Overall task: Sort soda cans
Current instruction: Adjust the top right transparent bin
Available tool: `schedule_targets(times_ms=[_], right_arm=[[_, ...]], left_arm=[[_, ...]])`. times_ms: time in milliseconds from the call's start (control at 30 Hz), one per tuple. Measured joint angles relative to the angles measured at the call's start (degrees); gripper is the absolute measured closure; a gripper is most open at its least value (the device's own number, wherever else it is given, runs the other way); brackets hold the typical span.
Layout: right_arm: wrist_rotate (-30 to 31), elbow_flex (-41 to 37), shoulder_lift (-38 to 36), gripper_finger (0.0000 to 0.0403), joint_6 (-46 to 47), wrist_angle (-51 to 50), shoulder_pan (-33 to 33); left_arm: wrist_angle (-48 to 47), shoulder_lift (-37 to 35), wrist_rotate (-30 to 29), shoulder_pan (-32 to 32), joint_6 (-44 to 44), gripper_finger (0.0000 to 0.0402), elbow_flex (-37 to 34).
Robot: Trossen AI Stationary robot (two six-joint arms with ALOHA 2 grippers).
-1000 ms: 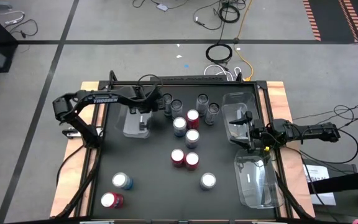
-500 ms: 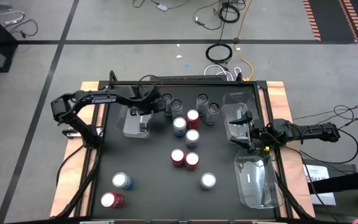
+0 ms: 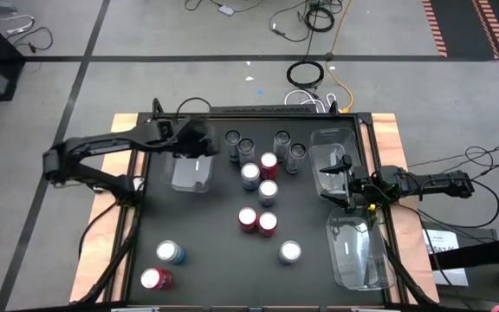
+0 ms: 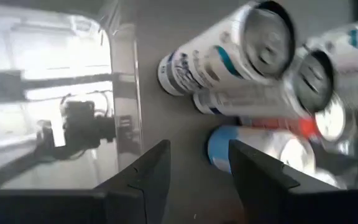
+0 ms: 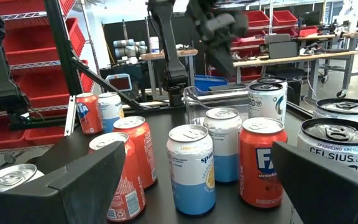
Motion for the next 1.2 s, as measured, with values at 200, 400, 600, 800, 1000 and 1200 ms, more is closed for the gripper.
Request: schedule_targets(times_ms=[200,400,600,800,1000,1200], right_arm=[[0.0,0.0,0.0,0.0007,0.0,0.0,0.0],[0.0,0.0,0.0,0.0007,0.0,0.0,0.0],[0.0,0.0,0.0,0.0007,0.0,0.0,0.0],[0.0,0.0,0.0,0.0007,0.0,0.0,0.0],[0.0,0.0,0.0,0.0007,0.0,0.0,0.0],[0.0,0.0,0.0,0.0007,0.0,0.0,0.0]], left_arm=[[-6.3,-6.5,2.2,-1.0,12.1,0.0230,0.0],[-10.2,-9.1,9.5,-4.6,25.4,0.0230,0.0],[-9.6,-8.6,8.7,-12.2,30.2,0.0230,0.0],[-4.8,-8.6,1.0,-20.0,32.4,0.0230,0.0],[1.5,-8.6,-2.4,-23.3,35.2,0.0230,0.0],[6.4,-8.6,-2.7,-25.5,36.7,0.0230,0.0]])
